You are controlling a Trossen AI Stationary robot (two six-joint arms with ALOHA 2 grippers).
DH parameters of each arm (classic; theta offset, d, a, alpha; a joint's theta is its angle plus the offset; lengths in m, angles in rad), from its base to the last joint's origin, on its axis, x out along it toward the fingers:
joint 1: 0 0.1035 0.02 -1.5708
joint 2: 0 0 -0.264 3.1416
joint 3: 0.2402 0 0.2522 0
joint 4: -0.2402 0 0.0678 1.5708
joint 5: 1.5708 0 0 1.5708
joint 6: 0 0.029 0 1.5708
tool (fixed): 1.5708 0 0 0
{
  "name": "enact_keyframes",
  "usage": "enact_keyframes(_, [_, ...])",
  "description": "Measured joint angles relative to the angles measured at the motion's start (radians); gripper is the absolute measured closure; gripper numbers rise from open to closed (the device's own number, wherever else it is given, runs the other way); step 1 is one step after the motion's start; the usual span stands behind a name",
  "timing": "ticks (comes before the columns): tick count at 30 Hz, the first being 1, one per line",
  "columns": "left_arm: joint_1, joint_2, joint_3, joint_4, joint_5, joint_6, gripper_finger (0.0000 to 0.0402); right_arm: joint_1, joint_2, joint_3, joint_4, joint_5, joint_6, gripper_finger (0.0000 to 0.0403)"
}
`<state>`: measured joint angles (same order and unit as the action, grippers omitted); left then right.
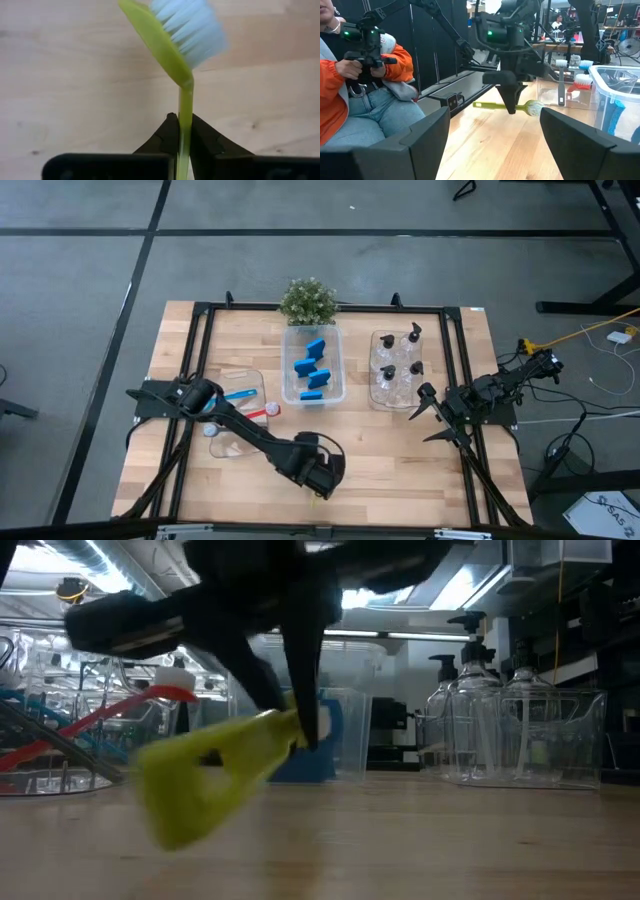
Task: Pick & Place Kitchen Sink Supplies
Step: Put the green brush into the left transparent bin
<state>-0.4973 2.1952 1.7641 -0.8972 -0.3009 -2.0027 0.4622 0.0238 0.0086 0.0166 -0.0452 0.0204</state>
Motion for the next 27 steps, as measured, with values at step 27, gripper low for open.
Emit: enact_keyframes(27, [-0.088,-0.045,0.088,0.277,-0.191,0.808,0.0387,0.000,0.000,0.000,0.000,0.000,-0.001,0.0095])
